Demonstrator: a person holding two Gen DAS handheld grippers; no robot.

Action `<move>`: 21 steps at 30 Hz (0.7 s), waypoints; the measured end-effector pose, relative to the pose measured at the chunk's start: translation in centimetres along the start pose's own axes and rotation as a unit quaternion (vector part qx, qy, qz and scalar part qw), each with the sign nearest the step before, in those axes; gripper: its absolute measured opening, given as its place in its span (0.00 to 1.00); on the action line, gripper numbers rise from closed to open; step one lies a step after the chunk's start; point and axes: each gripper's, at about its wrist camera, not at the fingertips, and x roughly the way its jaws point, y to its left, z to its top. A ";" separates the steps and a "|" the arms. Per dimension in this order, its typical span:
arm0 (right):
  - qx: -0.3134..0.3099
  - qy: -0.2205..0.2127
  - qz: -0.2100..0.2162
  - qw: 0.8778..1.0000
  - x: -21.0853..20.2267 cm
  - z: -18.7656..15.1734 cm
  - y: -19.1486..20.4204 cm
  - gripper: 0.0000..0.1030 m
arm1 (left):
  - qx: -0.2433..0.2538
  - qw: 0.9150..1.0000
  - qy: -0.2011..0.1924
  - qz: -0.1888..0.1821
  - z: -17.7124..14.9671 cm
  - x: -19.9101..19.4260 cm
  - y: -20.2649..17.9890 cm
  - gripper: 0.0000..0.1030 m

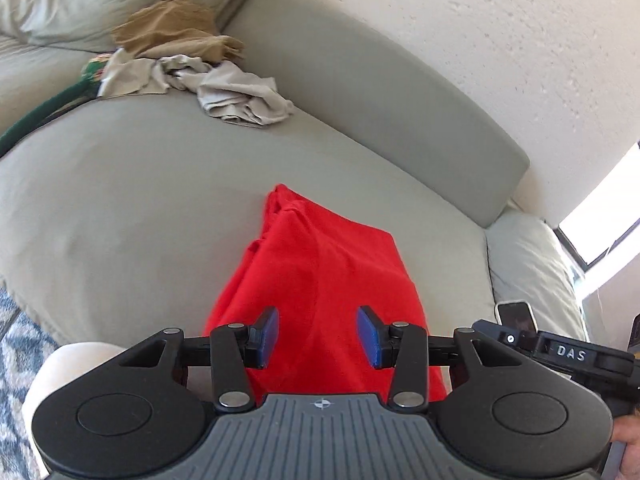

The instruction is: Fold clothes

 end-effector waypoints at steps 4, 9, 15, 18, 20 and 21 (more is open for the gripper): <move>-0.017 0.003 -0.004 1.000 3.2 -1.0 -1.0 0.05 | 0.114 0.991 -0.006 0.068 -1.2 3.5 -2.8 0.37; -0.133 0.057 -0.015 0.989 5.6 -3.6 0.3 0.06 | 0.111 0.987 0.010 0.117 -1.5 3.9 -1.7 0.25; -0.044 0.065 0.028 0.997 3.2 -1.6 -3.1 0.11 | 0.035 0.992 0.000 0.120 0.1 1.3 0.3 0.20; -0.006 0.004 0.040 0.999 3.0 0.3 -4.6 0.13 | 0.024 0.997 -0.027 0.073 2.2 1.7 -0.4 0.20; 0.022 -0.011 0.051 0.998 4.4 1.7 -5.5 0.13 | 0.042 0.997 -0.037 0.048 3.4 3.3 -1.3 0.21; 0.040 -0.010 0.063 0.997 5.6 2.5 -6.0 0.13 | 0.057 0.997 -0.039 0.040 4.0 4.6 -1.7 0.21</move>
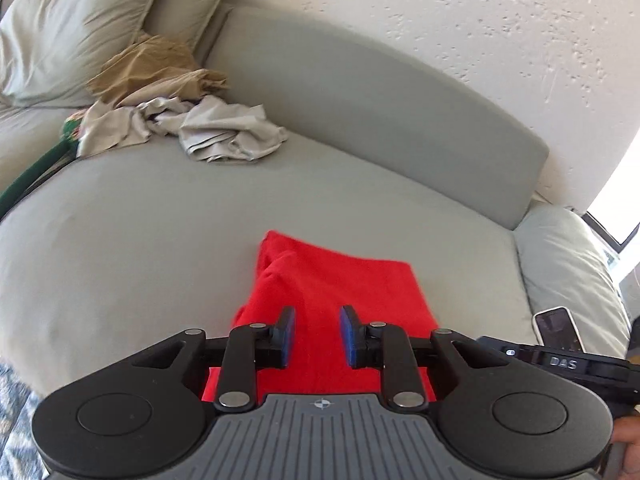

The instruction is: Fold clothes

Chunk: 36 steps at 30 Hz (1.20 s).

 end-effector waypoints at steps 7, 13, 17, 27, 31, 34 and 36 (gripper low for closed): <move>0.058 0.057 0.128 0.988 9.7 2.6 -0.8 0.13 | 0.005 0.996 0.042 0.082 0.3 10.4 2.6 0.13; 0.177 0.029 0.140 0.974 15.3 3.9 -5.4 0.00 | -0.130 0.990 0.006 0.046 0.1 10.7 7.9 0.12; 0.216 -0.044 0.033 0.975 15.3 5.9 -7.4 0.00 | -0.132 0.990 -0.008 0.057 0.6 9.5 7.7 0.11; 0.137 0.033 0.121 0.983 8.5 2.4 -0.9 0.10 | -0.126 0.992 -0.004 -0.010 -0.8 2.1 5.7 0.16; 0.074 0.084 0.153 0.982 6.1 -0.7 2.5 0.12 | -0.016 0.997 0.072 -0.037 -4.4 2.6 1.9 0.20; 0.055 0.120 0.124 0.983 4.8 -3.3 2.6 0.10 | -0.018 0.997 0.079 -0.021 -6.4 1.7 1.6 0.17; 0.055 0.137 0.113 0.983 3.4 -4.6 2.3 0.09 | -0.039 0.996 0.083 -0.018 -7.0 0.5 2.3 0.18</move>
